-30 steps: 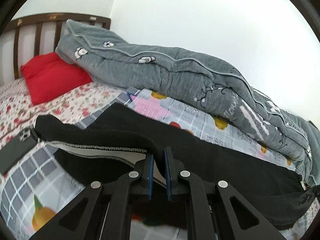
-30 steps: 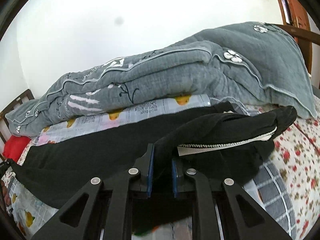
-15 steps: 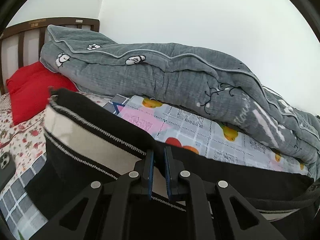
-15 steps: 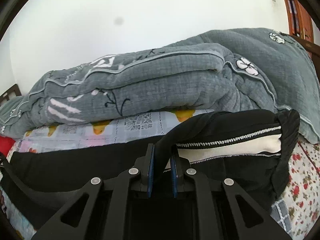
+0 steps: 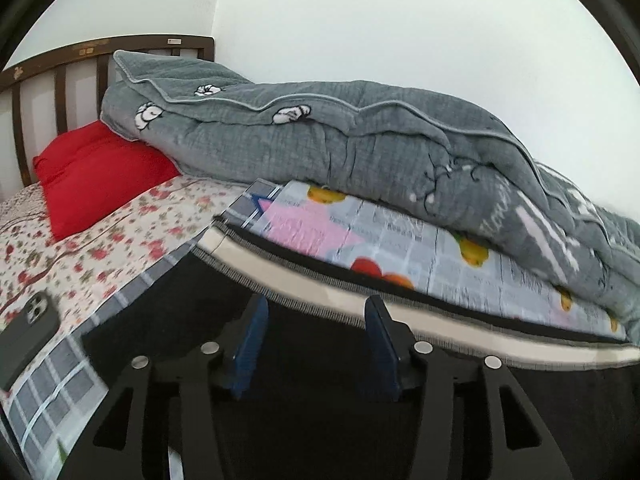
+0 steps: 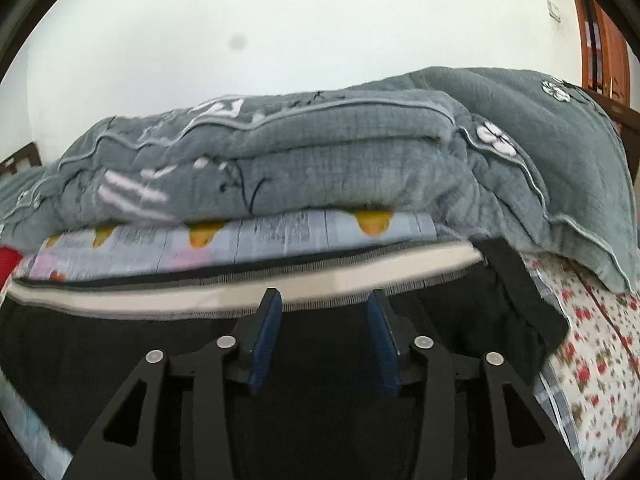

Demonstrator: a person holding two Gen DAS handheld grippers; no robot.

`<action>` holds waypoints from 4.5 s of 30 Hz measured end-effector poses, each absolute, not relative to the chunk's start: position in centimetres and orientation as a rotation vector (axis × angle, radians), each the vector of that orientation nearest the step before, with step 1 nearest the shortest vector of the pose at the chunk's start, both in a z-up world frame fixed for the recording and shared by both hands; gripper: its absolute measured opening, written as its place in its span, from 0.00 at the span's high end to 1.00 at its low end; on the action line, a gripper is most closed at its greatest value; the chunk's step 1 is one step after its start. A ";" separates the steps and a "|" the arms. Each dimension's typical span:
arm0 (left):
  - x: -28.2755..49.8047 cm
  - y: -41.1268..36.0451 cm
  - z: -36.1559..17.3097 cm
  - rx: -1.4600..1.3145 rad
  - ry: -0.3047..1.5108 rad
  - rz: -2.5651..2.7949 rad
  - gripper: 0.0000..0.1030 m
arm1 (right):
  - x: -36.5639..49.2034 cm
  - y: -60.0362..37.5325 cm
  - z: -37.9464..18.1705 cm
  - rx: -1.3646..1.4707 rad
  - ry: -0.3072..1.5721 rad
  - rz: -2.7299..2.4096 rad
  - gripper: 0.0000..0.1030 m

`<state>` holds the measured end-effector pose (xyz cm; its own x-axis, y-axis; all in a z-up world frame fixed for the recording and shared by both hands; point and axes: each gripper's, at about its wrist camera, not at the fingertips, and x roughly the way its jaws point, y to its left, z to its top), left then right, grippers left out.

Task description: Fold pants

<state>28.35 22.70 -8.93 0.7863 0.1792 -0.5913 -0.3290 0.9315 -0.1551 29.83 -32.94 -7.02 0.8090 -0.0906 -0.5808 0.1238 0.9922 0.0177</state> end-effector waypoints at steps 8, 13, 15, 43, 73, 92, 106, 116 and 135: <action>22.5 23.0 -12.5 -0.355 0.735 0.213 0.40 | 22.5 -35.7 -10.5 0.100 0.733 -0.150 0.42; 20.2 23.5 -15.3 -0.440 0.818 0.153 0.40 | 20.3 -37.9 -13.3 0.160 0.827 -0.151 0.40; 19.8 23.8 -15.7 -0.473 0.808 0.135 0.40 | 20.0 -38.5 -14.0 0.201 0.838 -0.140 0.39; 22.7 26.7 -15.9 -0.612 0.839 0.242 0.87 | 23.8 -41.2 -12.3 0.443 0.768 -0.175 0.91; 8.9 23.4 -14.8 -0.509 0.913 0.334 0.56 | 4.1 -48.2 -12.5 0.471 0.771 -0.203 0.63; 4.2 17.5 -7.6 -0.393 0.712 0.381 0.42 | 11.0 -56.9 -11.5 0.660 0.633 -0.219 0.58; 5.9 12.5 -7.4 -0.330 0.697 0.256 0.41 | 4.1 -56.3 -11.3 0.452 0.705 -0.364 0.46; 4.7 12.4 -5.6 -0.338 0.674 0.152 0.41 | -3.0 -49.3 -6.7 0.268 0.673 -0.367 0.45; 2.3 20.6 -6.0 -0.399 0.663 0.186 0.42 | 1.6 -39.2 -3.3 0.164 0.660 -0.203 0.43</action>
